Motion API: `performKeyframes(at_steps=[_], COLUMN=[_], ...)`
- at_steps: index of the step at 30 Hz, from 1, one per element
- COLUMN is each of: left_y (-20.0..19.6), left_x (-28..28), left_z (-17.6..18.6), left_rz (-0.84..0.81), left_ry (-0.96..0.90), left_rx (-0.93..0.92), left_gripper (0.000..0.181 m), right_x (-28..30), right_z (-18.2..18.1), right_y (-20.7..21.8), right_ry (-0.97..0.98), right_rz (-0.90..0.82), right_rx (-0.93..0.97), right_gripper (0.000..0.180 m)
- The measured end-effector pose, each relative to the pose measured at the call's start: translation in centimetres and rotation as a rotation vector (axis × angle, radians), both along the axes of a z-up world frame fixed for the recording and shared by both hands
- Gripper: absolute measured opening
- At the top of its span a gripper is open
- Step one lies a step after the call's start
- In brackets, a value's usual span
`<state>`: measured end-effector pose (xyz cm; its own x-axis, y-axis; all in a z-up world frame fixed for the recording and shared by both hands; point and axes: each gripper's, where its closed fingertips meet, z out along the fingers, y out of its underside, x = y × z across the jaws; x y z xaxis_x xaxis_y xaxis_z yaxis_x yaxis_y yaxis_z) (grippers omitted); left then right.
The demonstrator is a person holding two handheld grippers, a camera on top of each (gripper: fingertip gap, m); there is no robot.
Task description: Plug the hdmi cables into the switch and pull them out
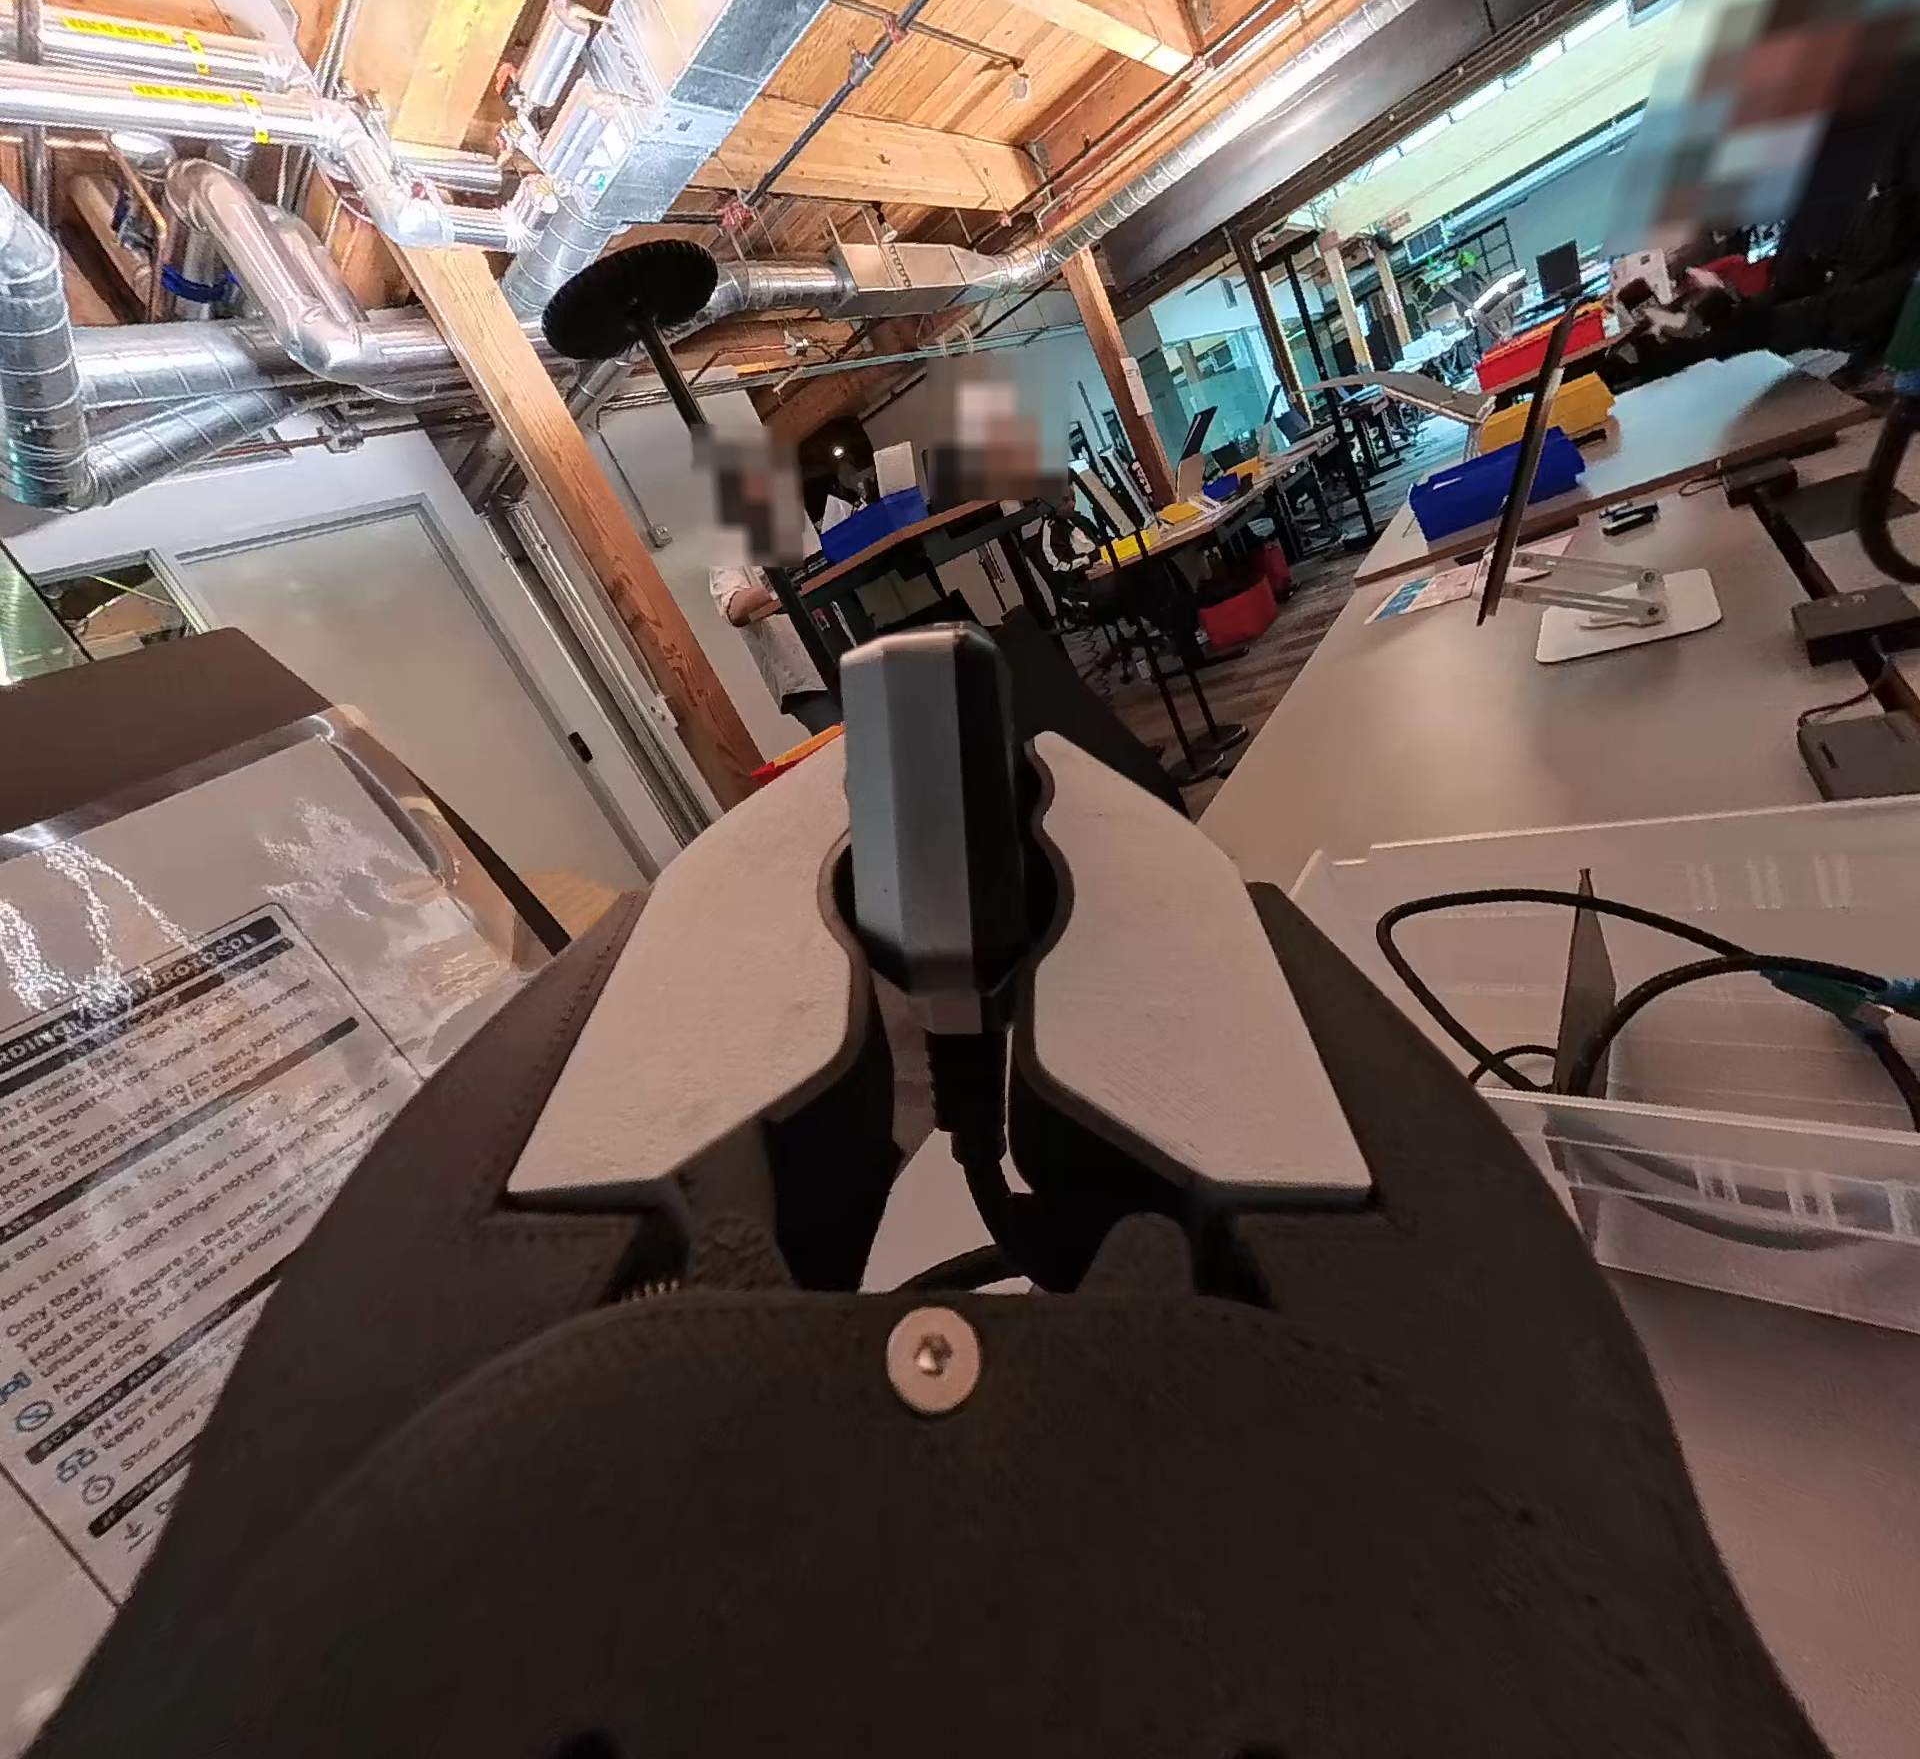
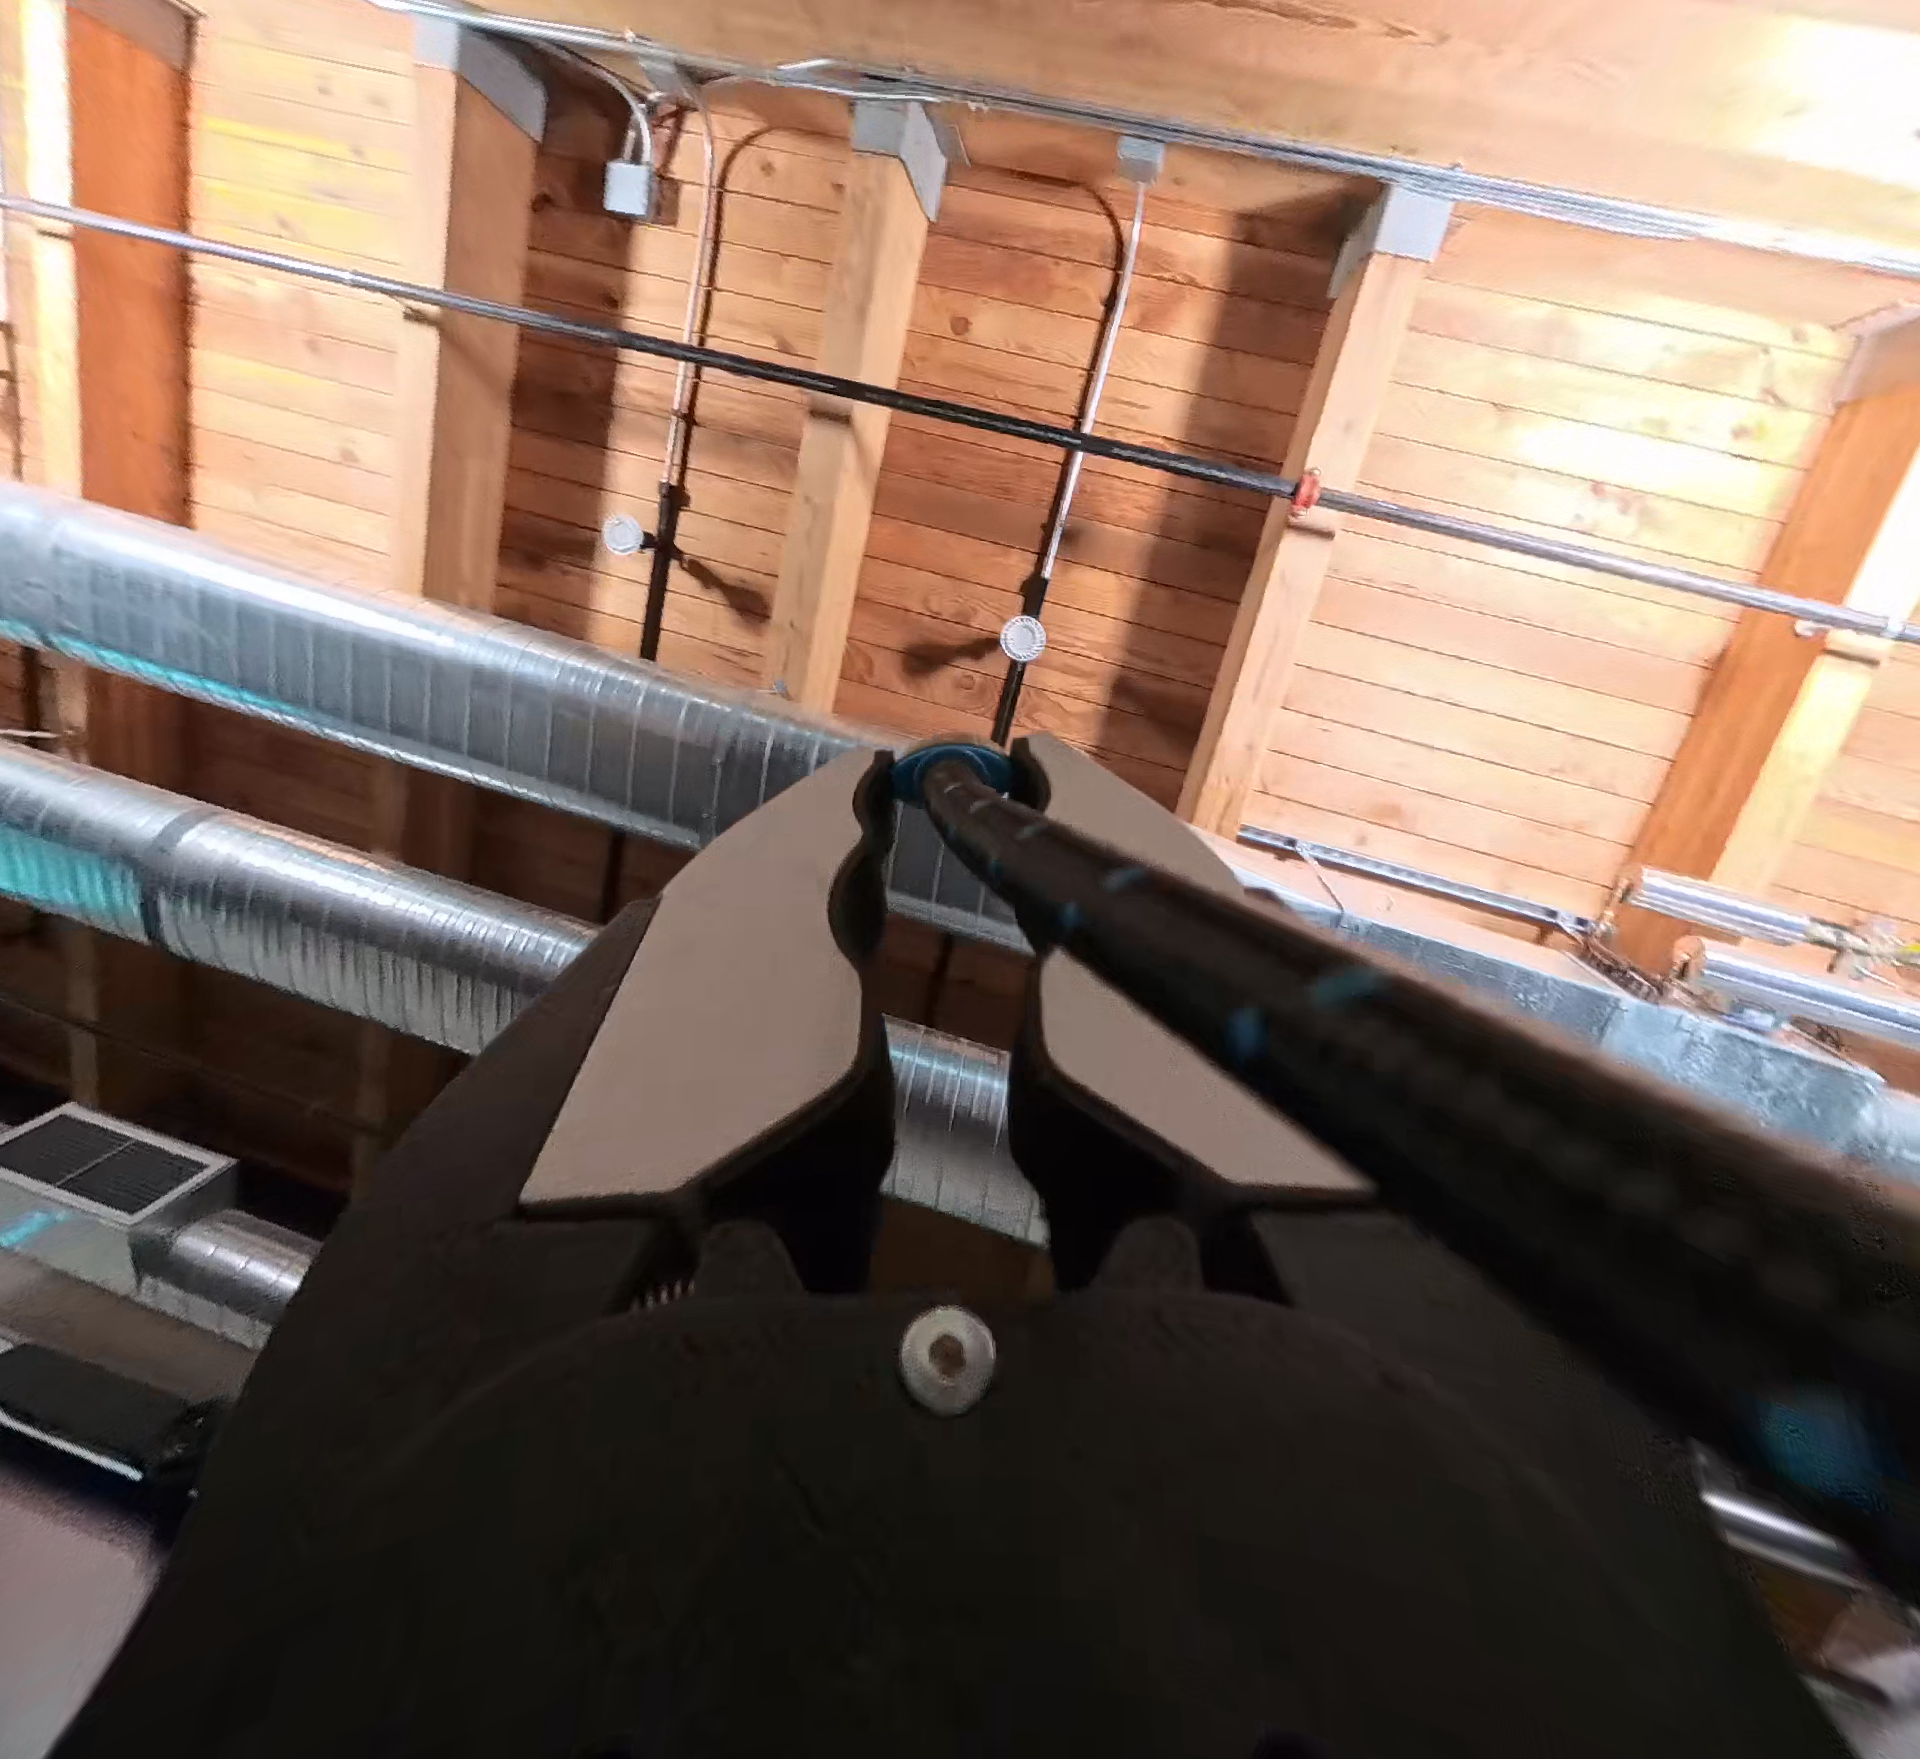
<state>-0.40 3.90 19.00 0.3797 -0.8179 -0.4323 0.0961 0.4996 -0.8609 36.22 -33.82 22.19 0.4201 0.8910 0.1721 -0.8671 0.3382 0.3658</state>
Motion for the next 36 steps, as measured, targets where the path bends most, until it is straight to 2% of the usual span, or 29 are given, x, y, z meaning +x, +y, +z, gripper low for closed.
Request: performKeyframes(at_steps=[1,4,8,12,13,15,17,18,20,24,29,31,33,36], left_y=[-0.1,-0.4,-0.6,-1.2,-1.4,-1.5,-1.6,-1.6,-1.6,-1.5,-1.8,-1.9,-1.8,-2.0], left_x=[0.0,-0.2,-0.4,0.0,0.3,0.9,1.3,1.5,1.6,1.7,2.0,2.2,2.4,2.6], left_z=[0.1,0.4,0.7,0.7,0.6,0.2,-0.2,-0.4,-0.6,-0.8,-1.1,-1.4,-1.5,-1.7], left_rz=[-0.009,-0.054,-0.105,-0.151,-0.15,-0.133,-0.122,-0.118,-0.117,-0.131,-0.148,-0.155,-0.155,-0.166], left_ry=[-0.005,-0.035,-0.064,-0.068,-0.057,-0.029,-0.001,0.008,0.026,0.033,0.053,0.071,0.08,0.092], left_rx=[-0.006,-0.033,-0.076,-0.097,-0.091,-0.074,-0.063,-0.061,-0.066,-0.089,-0.109,-0.112,-0.117,-0.119], left_gripper=[0.022,0.022,0.022,0.022,0.022,0.022,0.026,0.022,0.022,0.022,0.022,0.022,0.022,0.022], right_x=[-0.4,-1.7,-1.6,-2.1,-2.7,-4.4,-6.3,-7.4,-9.0,-11.7,-16.1,-17.5,-17.4,-16.2], right_z=[0.2,1.1,0.9,1.8,2.5,3.2,2.8,2.1,0.0,-7.9,-13.9,-17.9,-23.4,-30.6], right_y=[-0.4,-0.7,-0.9,1.5,3.1,7.9,12.0,13.9,17.4,23.3,26.8,27.9,28.5,27.0], right_ry=[-0.012,-0.071,-0.053,-0.092,-0.126,-0.244,-0.402,-0.493,-0.625,-0.887,-1.078,-1.209,-1.355,-1.676], right_rz=[-0.015,-0.057,-0.044,-0.026,-0.046,-0.149,-0.212,-0.217,-0.194,-0.126,0.239,0.316,0.292,0.212], right_rx=[0.017,0.01,0.056,-0.078,-0.195,-0.544,-0.815,-0.93,-1.129,-1.518,-1.609,-1.74,-1.997,-2.341], right_gripper=[0.021,0.021,0.022,0.022,0.022,0.022,0.021,0.02,0.02,0.021,0.022,0.022,0.022,0.022])
